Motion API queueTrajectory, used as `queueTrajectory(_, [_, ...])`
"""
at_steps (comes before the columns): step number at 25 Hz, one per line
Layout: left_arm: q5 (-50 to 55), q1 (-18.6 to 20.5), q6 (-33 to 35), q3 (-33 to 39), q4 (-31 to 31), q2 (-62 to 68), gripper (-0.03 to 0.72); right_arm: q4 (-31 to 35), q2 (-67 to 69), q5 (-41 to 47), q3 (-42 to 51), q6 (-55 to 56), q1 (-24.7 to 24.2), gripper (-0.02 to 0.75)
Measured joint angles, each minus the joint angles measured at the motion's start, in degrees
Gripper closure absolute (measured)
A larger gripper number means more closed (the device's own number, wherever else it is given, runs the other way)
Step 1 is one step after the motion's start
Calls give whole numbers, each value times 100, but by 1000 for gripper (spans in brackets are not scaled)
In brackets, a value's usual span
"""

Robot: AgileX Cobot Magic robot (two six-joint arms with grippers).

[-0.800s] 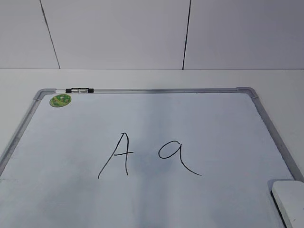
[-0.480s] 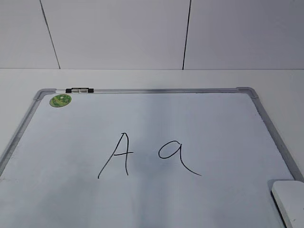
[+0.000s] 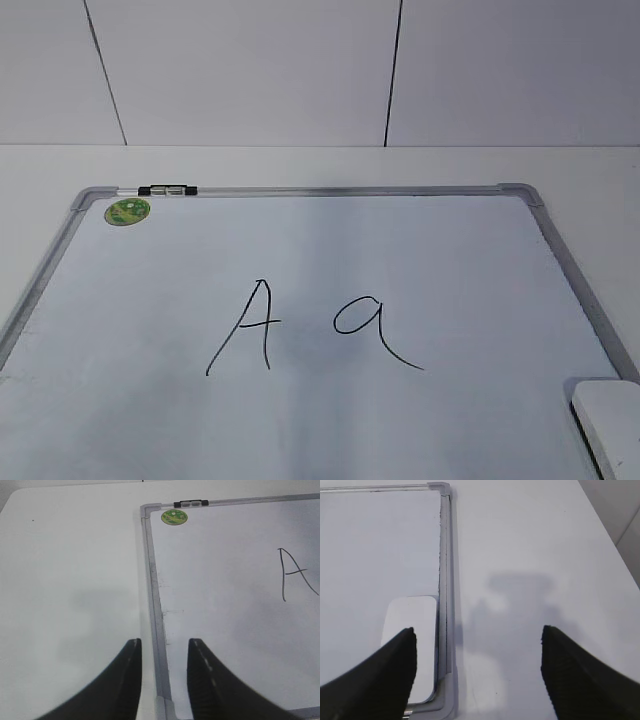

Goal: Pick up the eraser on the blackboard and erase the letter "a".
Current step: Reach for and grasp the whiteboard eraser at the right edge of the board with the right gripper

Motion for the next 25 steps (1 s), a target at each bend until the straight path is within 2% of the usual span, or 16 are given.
queueTrajectory(18, [0,0,0,0,0,0,454,0,0,18,0,0,0,146])
queueTrajectory(25, [0,0,0,0,0,0,454,281,252,7,-300,0,0,146])
